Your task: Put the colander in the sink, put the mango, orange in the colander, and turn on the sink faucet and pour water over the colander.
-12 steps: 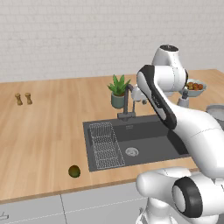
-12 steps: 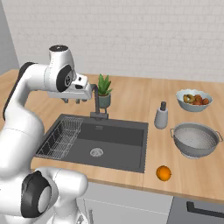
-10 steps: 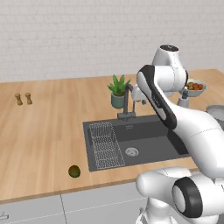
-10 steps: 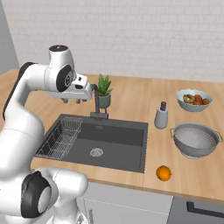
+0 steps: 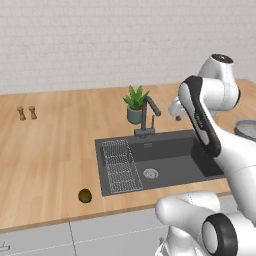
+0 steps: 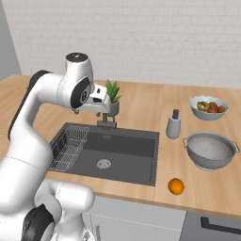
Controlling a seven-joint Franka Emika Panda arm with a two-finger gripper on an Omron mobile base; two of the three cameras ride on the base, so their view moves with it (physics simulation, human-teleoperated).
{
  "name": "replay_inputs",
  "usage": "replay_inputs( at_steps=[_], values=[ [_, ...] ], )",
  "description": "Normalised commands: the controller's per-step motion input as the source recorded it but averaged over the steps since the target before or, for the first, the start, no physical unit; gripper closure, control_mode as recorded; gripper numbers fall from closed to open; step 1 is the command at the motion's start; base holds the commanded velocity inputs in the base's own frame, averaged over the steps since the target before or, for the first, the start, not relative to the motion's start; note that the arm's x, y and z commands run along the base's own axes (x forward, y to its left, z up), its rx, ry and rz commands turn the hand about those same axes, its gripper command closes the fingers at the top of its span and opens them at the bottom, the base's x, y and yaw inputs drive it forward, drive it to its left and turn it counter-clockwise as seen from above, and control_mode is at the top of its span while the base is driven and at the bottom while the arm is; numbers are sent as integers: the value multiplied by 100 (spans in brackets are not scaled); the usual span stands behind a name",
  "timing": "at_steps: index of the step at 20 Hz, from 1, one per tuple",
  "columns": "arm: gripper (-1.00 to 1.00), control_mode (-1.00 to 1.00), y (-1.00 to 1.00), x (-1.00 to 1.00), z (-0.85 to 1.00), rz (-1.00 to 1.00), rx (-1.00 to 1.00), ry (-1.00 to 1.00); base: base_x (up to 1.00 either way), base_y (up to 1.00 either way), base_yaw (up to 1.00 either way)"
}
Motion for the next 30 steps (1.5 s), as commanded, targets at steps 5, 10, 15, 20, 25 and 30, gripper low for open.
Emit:
replay_inputs(
  at_steps=[5, 10, 15, 20, 25, 30],
  values=[
    [-100, -100, -93, 0, -15, 0, 1, 0, 0, 0, 0],
    [-100, -100, -100, 0, -21, 4, 0, -1, 0, 0, 0],
    [-100, -100, -100, -1, -25, 25, 0, 0, 0, 0, 0],
    [-100, -100, -100, -2, -41, 26, -5, 1, 0, 0, 0],
    [-100, -100, -71, 0, -51, 13, -20, 3, 0, 0, 0],
    [-100, -100, -47, 1, -46, 0, -30, 0, 0, 0, 0]
  ],
)
